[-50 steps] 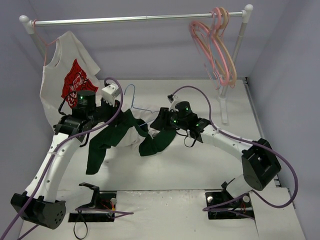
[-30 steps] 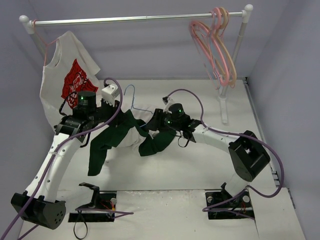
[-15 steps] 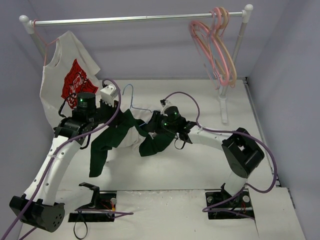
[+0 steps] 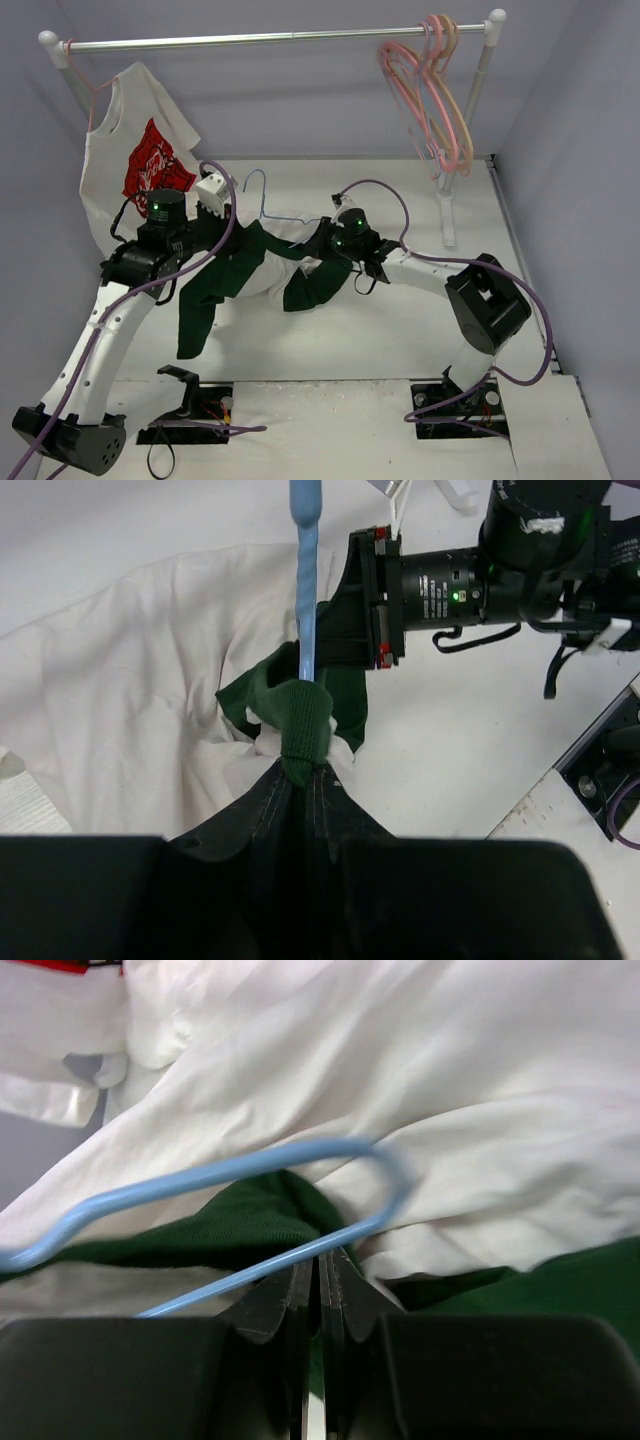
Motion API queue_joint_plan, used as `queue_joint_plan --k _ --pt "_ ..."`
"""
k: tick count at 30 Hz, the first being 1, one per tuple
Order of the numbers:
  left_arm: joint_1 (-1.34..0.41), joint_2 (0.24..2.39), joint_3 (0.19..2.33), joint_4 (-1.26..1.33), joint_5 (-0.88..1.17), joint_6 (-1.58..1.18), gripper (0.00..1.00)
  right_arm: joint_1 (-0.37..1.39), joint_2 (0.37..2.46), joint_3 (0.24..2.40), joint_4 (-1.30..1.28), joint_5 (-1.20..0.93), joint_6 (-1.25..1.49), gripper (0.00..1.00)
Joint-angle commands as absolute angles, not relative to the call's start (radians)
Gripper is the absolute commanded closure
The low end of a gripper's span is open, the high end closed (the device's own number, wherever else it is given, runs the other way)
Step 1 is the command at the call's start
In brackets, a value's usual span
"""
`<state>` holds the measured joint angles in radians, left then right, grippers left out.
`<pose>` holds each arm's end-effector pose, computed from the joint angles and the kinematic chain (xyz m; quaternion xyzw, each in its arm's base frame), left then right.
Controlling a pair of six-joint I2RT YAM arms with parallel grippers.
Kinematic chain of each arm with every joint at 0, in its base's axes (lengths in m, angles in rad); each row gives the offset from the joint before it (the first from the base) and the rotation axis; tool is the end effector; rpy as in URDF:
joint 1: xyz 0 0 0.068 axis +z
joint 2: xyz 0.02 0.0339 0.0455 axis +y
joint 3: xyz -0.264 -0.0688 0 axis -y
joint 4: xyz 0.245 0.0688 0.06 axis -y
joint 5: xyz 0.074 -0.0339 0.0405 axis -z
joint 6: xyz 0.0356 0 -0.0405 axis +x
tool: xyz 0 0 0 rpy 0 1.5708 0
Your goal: Place the t-shirt on the hanger
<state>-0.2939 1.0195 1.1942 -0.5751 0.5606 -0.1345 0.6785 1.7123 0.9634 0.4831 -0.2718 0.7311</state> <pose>0.1941 -0.0785 0.3995 0.2161 0.7864 -0.3382 0.4697 0.2914 0.2472 0.2236 -0.0615 0.7891 0.4718 0.3885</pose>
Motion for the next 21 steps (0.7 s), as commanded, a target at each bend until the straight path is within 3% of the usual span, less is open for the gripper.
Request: queue_joint_plan --k 1,9,21 --pt "-0.299 0.973 1.215 -0.526 0.589 -0.138 1.00 0.615 1.645 0.943 0.548 -0.230 0.684 1.00" --pt "-0.307 0.965 1.201 -0.538 0.634 -0.118 1.00 0.483 1.565 0.888 0.543 -0.227 0.586 1.00" --pt "-0.322 1.018 1.247 -0.594 0.569 -0.046 1.00 0.460 1.453 0.994 0.405 -0.195 0.401 1.00"
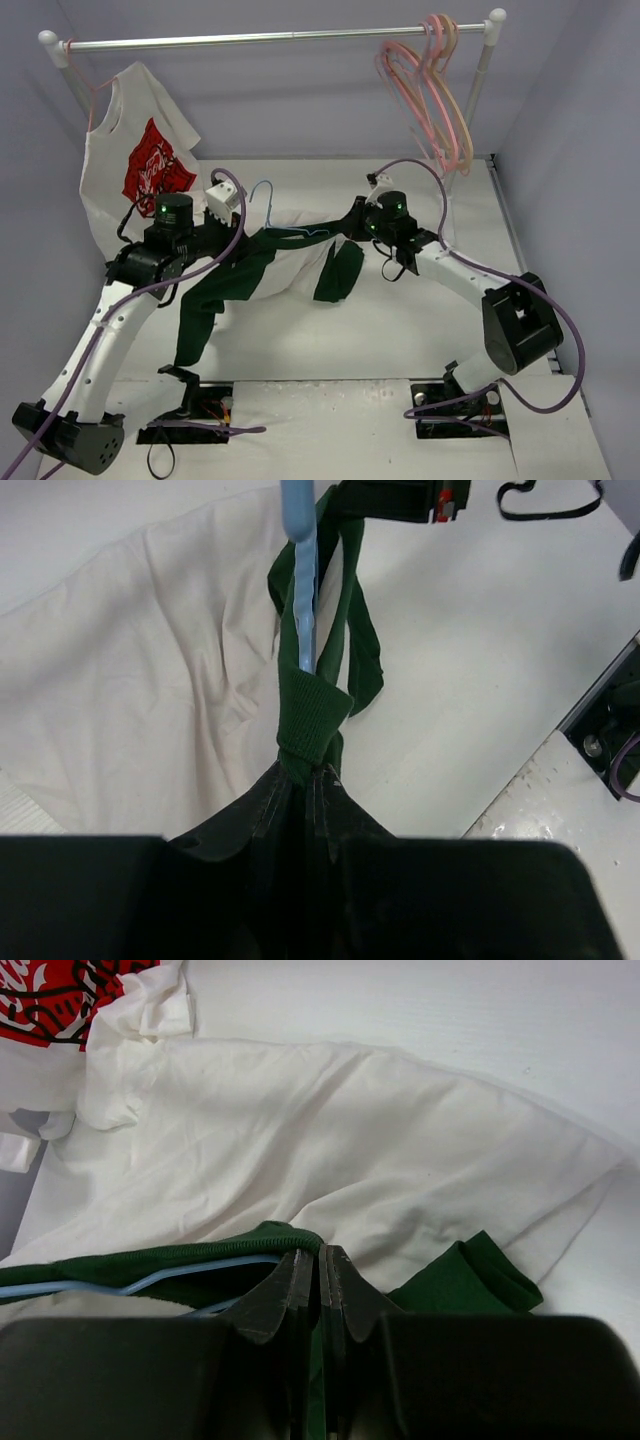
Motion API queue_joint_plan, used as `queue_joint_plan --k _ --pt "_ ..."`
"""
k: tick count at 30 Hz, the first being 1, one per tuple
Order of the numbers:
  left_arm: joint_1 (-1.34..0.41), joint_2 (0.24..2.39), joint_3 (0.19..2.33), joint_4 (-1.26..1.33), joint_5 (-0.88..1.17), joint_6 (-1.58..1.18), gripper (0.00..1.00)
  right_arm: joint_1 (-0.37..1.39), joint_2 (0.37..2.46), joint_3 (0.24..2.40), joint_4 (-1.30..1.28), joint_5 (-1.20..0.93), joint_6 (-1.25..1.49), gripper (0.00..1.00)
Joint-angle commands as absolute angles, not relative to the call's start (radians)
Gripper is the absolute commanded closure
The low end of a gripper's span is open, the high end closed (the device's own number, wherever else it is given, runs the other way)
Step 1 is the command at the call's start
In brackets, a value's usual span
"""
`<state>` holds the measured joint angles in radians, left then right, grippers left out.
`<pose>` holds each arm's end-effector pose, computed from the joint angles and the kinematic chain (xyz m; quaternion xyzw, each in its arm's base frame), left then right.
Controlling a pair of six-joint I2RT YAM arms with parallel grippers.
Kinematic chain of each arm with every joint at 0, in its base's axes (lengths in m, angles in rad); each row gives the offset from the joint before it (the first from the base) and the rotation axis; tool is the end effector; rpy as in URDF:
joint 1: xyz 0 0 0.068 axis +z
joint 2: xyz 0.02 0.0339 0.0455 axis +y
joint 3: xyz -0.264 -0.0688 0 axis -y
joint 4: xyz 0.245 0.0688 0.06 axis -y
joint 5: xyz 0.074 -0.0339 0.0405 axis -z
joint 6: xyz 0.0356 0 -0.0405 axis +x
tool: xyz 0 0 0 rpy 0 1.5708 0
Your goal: Place the t-shirt on the hanger
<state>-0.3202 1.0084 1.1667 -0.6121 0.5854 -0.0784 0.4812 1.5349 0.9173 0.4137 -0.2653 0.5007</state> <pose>0.1883 -0.0832 0.3893 0.2497 0.7876 -0.3403 0.4489 0.3069 0.1708 0.2624 -0.0760 0.7694 0.3855 0.5036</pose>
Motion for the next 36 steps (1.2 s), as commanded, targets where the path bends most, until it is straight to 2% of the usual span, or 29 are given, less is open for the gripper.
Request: queue_joint_plan --k 1,4,11,18,21,26,32,36 --pt "-0.322 1.028 1.262 -0.594 0.563 -0.046 1.00 0.462 1.444 1.023 0.382 -0.199 0.385 1.00" --pt "-0.324 1.057 1.324 -0.526 0.557 -0.078 1.00 0.475 1.419 1.092 0.313 -0.218 0.312 1.00" --pt "-0.342 1.176 1.534 -0.379 0.581 -0.133 1.00 0.567 1.436 1.446 0.134 -0.232 0.101 1.00" --pt "-0.347 1.201 1.683 -0.282 0.747 -0.221 1.00 0.630 1.428 1.666 0.028 -0.204 -0.054 1.00" --pt "-0.347 1.146 1.620 -0.262 0.767 -0.213 1.00 0.637 1.382 1.637 0.038 -0.230 -0.115 1.00" --pt "-0.347 1.068 1.395 -0.120 0.785 -0.256 1.00 0.637 1.307 1.508 0.046 -0.296 -0.158 1.00" --pt "-0.347 1.094 1.318 -0.026 0.937 -0.347 1.00 0.647 1.215 1.349 0.098 -0.480 -0.143 1.00" --pt "-0.348 1.091 1.237 0.110 0.960 -0.431 1.00 0.663 1.206 1.313 0.086 -0.502 -0.144 1.00"
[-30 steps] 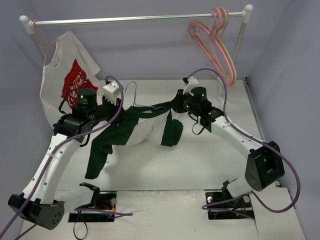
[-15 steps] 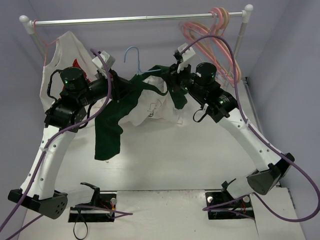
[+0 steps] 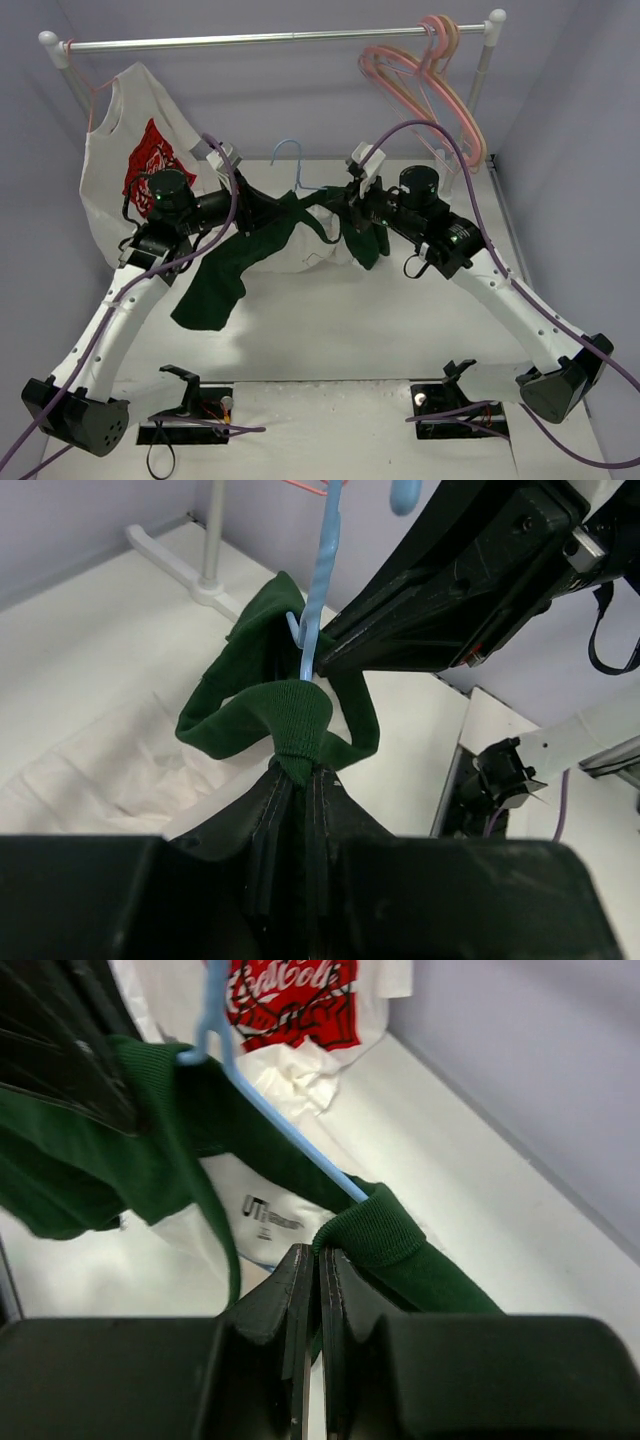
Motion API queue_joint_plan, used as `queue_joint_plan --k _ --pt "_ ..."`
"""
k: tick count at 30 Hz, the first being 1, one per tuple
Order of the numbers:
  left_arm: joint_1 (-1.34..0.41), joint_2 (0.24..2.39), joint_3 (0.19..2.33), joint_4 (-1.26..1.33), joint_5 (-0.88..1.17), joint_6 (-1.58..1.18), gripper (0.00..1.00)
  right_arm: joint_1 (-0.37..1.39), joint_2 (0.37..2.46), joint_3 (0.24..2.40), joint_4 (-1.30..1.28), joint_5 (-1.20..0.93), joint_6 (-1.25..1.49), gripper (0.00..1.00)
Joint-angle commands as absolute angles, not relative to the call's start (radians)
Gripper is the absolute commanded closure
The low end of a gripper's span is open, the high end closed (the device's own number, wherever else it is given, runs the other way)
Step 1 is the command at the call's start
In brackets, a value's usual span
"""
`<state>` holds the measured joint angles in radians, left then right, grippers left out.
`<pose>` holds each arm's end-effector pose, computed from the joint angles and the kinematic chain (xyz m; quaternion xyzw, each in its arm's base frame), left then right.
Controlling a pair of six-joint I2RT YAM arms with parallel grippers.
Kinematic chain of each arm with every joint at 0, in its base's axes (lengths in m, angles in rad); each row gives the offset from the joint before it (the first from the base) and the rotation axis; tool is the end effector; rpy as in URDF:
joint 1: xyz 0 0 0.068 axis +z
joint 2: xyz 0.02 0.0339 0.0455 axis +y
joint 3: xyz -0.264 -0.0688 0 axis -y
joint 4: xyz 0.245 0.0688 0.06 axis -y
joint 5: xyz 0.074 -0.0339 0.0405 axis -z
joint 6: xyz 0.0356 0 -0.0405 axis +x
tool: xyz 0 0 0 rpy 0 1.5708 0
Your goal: Place the t-shirt on the hanger
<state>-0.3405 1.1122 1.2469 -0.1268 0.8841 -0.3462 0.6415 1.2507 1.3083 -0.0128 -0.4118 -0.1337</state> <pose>0.2118 -0.1042 0.4433 0.3019 0.6375 -0.4997 0.5028 0.2195 0.1817 0.4429 -0.3925 0.5705 0.3145 0.6493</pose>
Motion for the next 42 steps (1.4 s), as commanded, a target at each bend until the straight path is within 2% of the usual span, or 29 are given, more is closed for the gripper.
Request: queue_joint_plan --k 1,7,12,15,19,25,28,34,38,42 --pt "-0.348 1.091 1.221 0.148 0.960 -0.439 1.00 0.666 1.207 1.313 0.081 -0.508 -0.143 1.00" --pt "-0.348 1.101 1.131 0.254 0.996 -0.469 1.00 0.683 1.206 1.308 0.046 -0.508 -0.152 1.00" --pt "-0.348 1.060 1.019 0.441 0.991 -0.491 1.00 0.683 1.200 1.296 -0.067 -0.474 -0.182 0.92" --pt "-0.348 1.049 0.953 0.588 0.986 -0.541 1.00 0.683 1.193 1.279 -0.104 -0.476 -0.190 0.85" --pt "-0.348 1.051 0.894 0.730 0.982 -0.603 1.00 0.681 1.189 1.295 -0.144 -0.495 -0.198 0.68" --pt "-0.350 1.054 0.844 0.827 0.965 -0.652 1.00 0.666 1.223 1.400 -0.276 -0.535 -0.256 0.55" --pt "-0.348 1.051 0.838 0.830 0.968 -0.655 1.00 0.605 1.218 1.462 -0.348 -0.549 -0.293 0.52" --pt "-0.350 1.042 0.841 0.787 0.986 -0.637 1.00 0.384 1.247 1.549 -0.460 -0.750 -0.389 0.52" --pt "-0.348 1.037 0.842 0.769 0.992 -0.630 1.00 0.373 1.293 1.606 -0.518 -0.779 -0.495 0.50" --pt "-0.348 1.039 0.861 0.743 1.003 -0.620 1.00 0.374 1.316 1.572 -0.483 -0.779 -0.592 0.48"
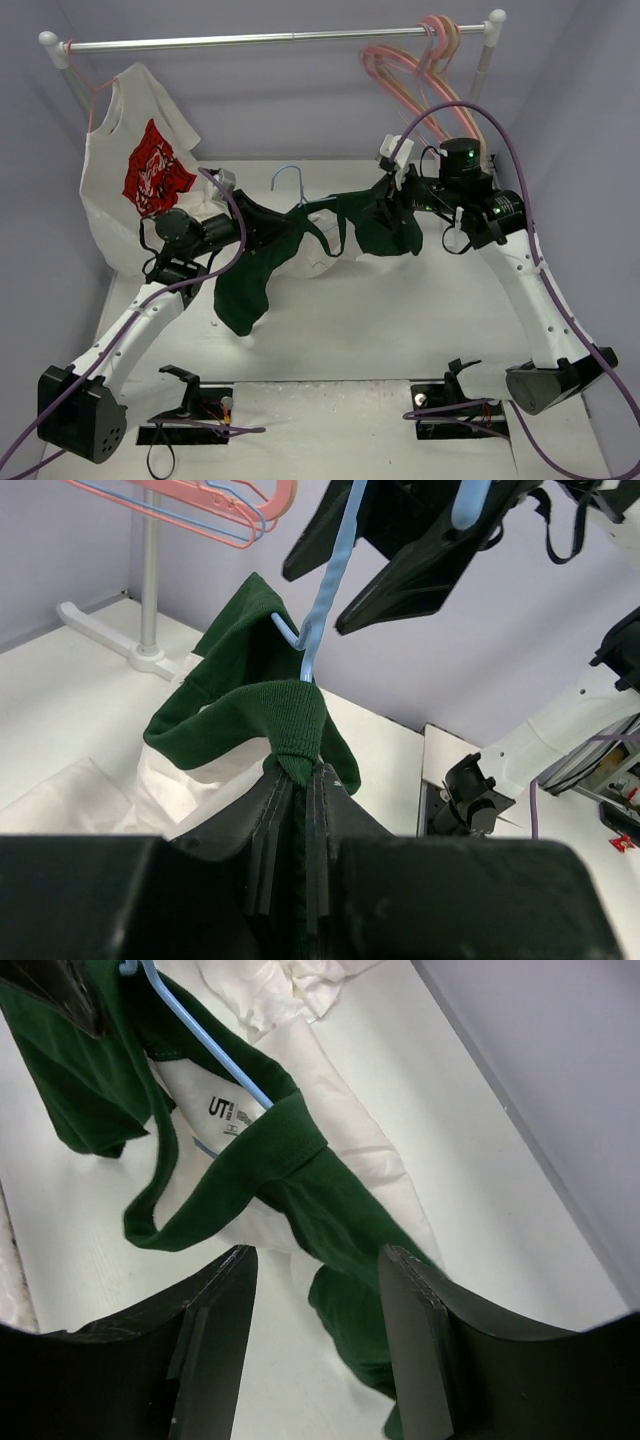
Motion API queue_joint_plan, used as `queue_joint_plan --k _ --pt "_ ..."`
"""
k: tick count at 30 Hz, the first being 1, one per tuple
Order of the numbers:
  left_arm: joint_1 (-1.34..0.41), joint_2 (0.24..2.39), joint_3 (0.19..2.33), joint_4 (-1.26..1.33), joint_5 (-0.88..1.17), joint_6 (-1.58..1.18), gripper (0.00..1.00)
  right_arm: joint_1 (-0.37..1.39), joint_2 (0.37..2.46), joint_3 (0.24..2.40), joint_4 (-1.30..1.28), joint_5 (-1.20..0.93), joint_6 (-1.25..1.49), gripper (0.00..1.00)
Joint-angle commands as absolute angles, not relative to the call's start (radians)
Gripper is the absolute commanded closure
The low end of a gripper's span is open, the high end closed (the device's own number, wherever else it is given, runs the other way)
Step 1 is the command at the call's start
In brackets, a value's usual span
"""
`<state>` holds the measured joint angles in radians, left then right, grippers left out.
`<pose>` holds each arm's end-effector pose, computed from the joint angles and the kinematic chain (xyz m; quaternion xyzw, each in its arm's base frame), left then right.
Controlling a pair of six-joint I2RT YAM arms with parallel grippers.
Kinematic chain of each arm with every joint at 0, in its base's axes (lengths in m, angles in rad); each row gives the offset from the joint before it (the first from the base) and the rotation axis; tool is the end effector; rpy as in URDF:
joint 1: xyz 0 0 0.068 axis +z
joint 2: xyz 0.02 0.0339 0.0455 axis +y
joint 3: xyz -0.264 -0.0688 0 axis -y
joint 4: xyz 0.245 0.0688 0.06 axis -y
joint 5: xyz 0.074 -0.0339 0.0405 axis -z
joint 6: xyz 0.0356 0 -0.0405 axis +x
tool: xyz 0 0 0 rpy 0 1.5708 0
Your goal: Place the t-shirt on the hanger
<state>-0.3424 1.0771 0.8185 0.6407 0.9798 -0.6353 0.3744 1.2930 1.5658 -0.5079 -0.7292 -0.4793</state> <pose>0.2106 -0.1065 0.3763 0.3136 0.5457 -0.5759 0.5217 0.2381 0.1190 0.4677 -0.5047 0.5763 0.2492 0.5925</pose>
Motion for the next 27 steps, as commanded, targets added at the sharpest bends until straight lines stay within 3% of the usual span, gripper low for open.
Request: queue_joint_plan --k 1,19,27 --pt "-0.348 1.039 0.864 0.738 1.005 -0.620 1.00 0.374 1.319 1.554 -0.460 -0.773 -0.606 0.47" --pt "-0.348 1.051 0.928 0.641 1.048 -0.571 1.00 0.376 1.316 1.511 -0.419 -0.801 -0.712 0.48" --pt "-0.350 1.066 0.966 0.632 1.085 -0.584 1.00 0.399 1.339 1.465 -0.393 -0.830 -0.713 0.57"
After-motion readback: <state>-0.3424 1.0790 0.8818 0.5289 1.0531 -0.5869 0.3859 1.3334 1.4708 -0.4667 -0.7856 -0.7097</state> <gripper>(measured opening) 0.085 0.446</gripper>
